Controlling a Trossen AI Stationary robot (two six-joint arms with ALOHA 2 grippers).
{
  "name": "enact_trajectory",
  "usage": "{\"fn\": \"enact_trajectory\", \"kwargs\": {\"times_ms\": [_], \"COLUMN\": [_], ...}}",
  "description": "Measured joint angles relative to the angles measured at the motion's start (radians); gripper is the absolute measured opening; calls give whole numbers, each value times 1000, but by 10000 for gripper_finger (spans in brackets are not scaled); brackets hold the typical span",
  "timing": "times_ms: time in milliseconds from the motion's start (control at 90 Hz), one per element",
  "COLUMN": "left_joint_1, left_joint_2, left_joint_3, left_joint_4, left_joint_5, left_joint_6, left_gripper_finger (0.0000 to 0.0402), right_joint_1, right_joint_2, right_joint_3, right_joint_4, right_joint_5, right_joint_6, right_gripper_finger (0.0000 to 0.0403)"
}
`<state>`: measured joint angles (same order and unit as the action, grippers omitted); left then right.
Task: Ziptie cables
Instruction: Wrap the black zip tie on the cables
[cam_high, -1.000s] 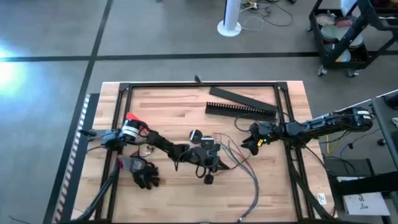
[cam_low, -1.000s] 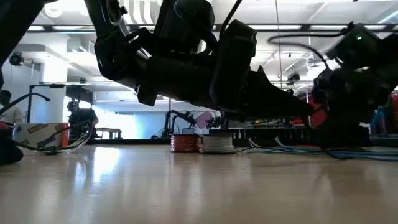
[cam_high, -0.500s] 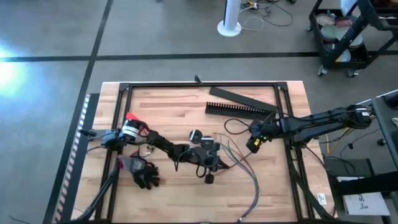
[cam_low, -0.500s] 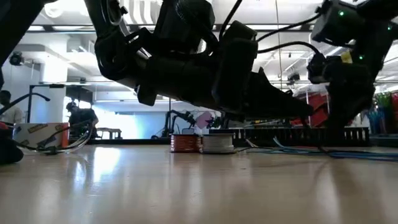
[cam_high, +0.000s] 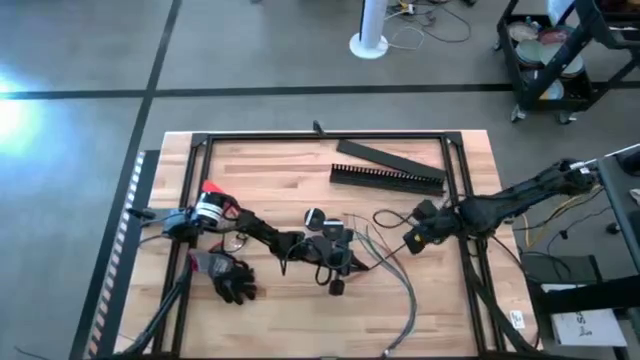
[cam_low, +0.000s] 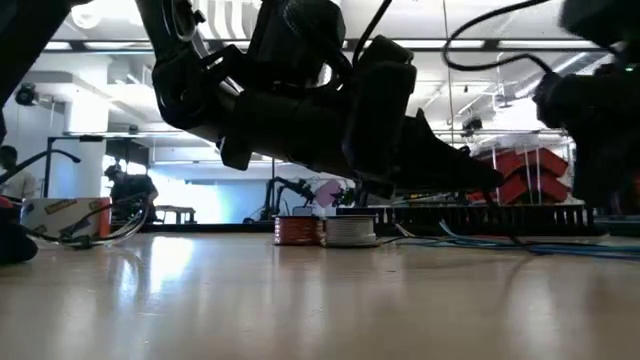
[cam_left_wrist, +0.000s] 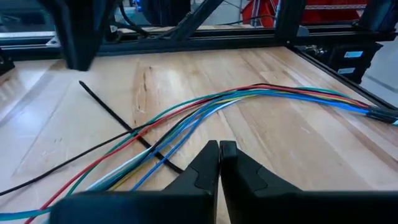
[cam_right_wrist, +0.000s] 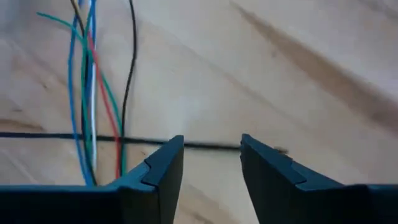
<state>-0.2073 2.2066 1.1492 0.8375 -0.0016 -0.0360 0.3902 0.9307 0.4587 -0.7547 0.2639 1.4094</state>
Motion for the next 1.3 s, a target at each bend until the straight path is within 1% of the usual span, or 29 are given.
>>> {"fn": "enact_trajectory", "kwargs": {"times_ms": [89,156,233,333,511,767,1022,1167,1300], "left_joint_1": [0,0,0,0,0,0,0,0,0], "left_joint_2": [0,0,0,0,0,0,0,0,0], "left_joint_3": [0,0,0,0,0,0,0,0,0], "left_joint_4": [0,0,0,0,-1,-1,-3,-11,-11], "left_joint_5": [0,0,0,0,-7,-8,-13,-14,-14], "left_joint_6": [0,0,0,0,0,0,0,0,0], "left_gripper_finger": [0,0,0,0,0,0,0,0,0], "right_joint_1": [59,79,82,79,62,61,60,61,61], "right_joint_2": [41,74,117,163,213,204,219,237,264], "right_joint_3": [-28,-47,-60,-64,-78,-83,-102,-134,-137], "right_joint_4": [20,45,66,68,117,196,416,483,512], "right_joint_5": [33,44,50,56,76,128,179,203,225], "right_joint_6": [150,225,274,299,298,271,194,201,195], "right_gripper_finger": [141,143,144,142,133,131,136,125,111]}}
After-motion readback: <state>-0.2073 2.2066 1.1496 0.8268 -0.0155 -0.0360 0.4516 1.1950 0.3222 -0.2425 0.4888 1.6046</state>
